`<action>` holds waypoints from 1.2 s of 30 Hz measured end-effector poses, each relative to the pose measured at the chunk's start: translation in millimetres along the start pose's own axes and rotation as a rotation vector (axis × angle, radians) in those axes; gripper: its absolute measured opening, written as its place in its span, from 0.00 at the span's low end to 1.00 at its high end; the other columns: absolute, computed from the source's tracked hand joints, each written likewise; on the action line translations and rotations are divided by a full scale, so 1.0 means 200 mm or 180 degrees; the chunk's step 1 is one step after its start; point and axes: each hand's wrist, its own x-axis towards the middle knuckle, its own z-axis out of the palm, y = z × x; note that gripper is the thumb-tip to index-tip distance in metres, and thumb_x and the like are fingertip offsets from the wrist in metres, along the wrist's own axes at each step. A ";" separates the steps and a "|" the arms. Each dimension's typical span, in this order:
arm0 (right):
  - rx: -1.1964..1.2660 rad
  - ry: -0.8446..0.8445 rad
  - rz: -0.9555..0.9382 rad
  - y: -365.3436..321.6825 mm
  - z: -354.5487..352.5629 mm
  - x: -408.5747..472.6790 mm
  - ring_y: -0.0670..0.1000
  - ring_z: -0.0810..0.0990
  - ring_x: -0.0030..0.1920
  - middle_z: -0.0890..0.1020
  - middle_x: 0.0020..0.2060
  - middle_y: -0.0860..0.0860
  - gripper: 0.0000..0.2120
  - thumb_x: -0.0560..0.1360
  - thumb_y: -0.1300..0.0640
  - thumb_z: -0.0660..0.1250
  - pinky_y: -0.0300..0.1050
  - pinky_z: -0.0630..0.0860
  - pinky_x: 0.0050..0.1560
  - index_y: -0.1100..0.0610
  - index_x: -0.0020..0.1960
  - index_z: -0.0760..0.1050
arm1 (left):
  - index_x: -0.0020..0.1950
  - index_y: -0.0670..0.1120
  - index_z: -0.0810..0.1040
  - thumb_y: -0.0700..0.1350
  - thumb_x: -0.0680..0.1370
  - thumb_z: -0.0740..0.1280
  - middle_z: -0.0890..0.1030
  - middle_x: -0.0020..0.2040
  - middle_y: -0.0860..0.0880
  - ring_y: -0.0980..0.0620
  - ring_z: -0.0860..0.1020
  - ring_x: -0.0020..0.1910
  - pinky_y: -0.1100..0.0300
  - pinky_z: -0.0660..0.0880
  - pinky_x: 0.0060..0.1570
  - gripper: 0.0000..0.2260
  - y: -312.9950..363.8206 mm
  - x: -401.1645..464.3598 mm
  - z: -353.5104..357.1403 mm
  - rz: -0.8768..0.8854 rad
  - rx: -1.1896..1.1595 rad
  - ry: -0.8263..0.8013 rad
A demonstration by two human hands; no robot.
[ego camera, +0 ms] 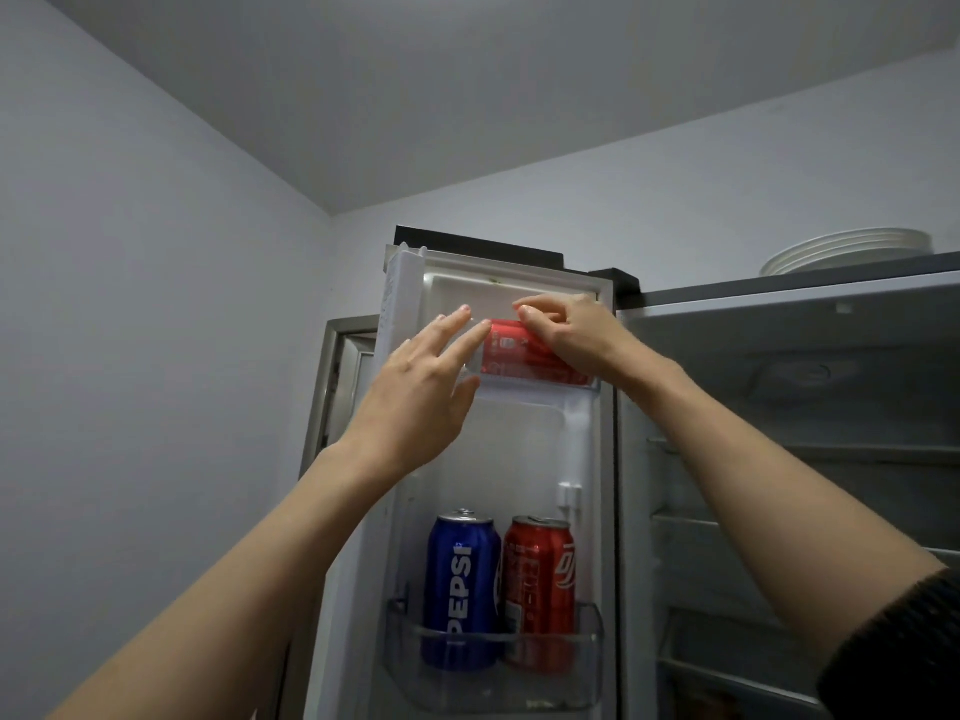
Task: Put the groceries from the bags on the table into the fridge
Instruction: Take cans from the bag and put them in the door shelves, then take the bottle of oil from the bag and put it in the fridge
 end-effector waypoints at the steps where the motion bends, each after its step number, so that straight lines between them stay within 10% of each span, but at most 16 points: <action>1: -0.0221 0.0154 -0.0096 0.00 0.02 -0.02 0.51 0.72 0.64 0.76 0.64 0.51 0.17 0.79 0.49 0.58 0.51 0.66 0.67 0.52 0.64 0.74 | 0.76 0.51 0.55 0.47 0.80 0.60 0.55 0.77 0.48 0.49 0.54 0.75 0.49 0.57 0.73 0.25 0.00 -0.01 -0.01 -0.0021 0.0088 -0.0131; 11: -0.0700 0.0832 -0.0601 -0.28 0.30 -0.51 0.56 0.57 0.74 0.62 0.73 0.56 0.28 0.76 0.43 0.53 0.61 0.47 0.72 0.52 0.73 0.60 | 0.75 0.47 0.59 0.50 0.79 0.59 0.61 0.75 0.44 0.45 0.57 0.75 0.43 0.57 0.71 0.24 -0.01 -0.41 -0.28 -0.0392 0.0555 -0.0036; 25: 0.0379 -0.1043 -0.0733 -1.56 1.34 -1.41 0.59 0.68 0.69 0.70 0.69 0.58 0.29 0.73 0.42 0.52 0.66 0.60 0.67 0.53 0.71 0.64 | 0.74 0.50 0.60 0.56 0.76 0.49 0.64 0.73 0.45 0.45 0.58 0.74 0.45 0.53 0.70 0.27 -0.51 -1.99 -1.16 -0.1819 0.1460 -0.1412; 36: 0.1662 -0.1867 -0.0681 -2.64 1.94 -1.80 0.53 0.52 0.76 0.58 0.75 0.53 0.29 0.77 0.44 0.56 0.57 0.45 0.73 0.51 0.75 0.55 | 0.76 0.52 0.52 0.52 0.80 0.56 0.51 0.77 0.50 0.51 0.45 0.76 0.48 0.44 0.74 0.26 -0.79 -2.92 -2.09 -0.3105 0.1919 -0.2116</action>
